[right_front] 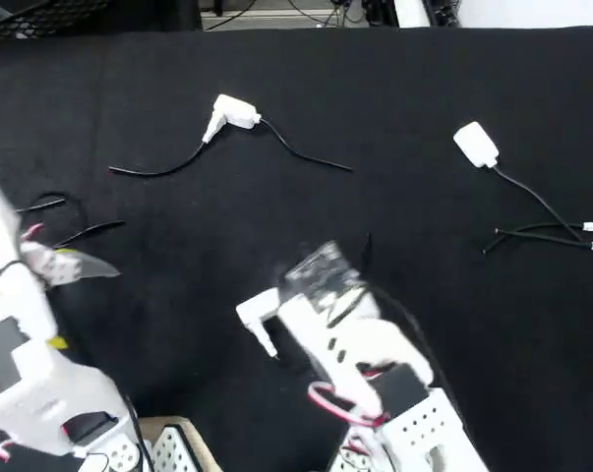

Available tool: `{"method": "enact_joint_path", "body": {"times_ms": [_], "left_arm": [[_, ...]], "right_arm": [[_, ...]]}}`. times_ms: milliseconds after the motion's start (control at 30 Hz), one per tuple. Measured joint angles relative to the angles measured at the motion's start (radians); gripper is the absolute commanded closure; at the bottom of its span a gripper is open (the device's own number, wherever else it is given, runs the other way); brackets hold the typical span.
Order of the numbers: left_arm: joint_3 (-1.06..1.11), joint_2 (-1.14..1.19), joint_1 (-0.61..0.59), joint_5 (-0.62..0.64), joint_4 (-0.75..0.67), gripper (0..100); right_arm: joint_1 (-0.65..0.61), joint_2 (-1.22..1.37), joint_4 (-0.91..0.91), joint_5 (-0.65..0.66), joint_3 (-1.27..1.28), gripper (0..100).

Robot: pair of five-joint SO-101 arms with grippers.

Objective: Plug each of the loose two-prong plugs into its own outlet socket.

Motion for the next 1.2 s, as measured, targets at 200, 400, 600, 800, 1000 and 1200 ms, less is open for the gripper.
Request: {"method": "enact_joint_path", "body": {"times_ms": [200,400,600,800,1000,1200], "left_arm": [[0.048,-0.003,-0.12,-0.103,-0.032,55],[0.192,-0.003,-0.123,-0.112,-0.203,55],[0.193,-0.003,-0.092,-0.112,-0.239,55],[0.203,-0.003,-0.069,-0.112,-0.239,55],[0.203,-0.003,-0.069,-0.112,-0.239,55],[0.203,-0.003,-0.069,-0.112,-0.239,55]], "right_arm": [[-0.206,0.0,0.054,0.002,-0.006,85.7],[-0.279,0.0,0.133,0.009,-0.006,85.7],[-0.301,0.0,0.221,0.055,-0.006,85.8],[-0.318,0.0,0.262,0.092,-0.006,90.0],[-0.318,0.0,0.221,0.092,0.006,91.0],[-0.318,0.0,0.215,0.092,0.006,88.9]]}}
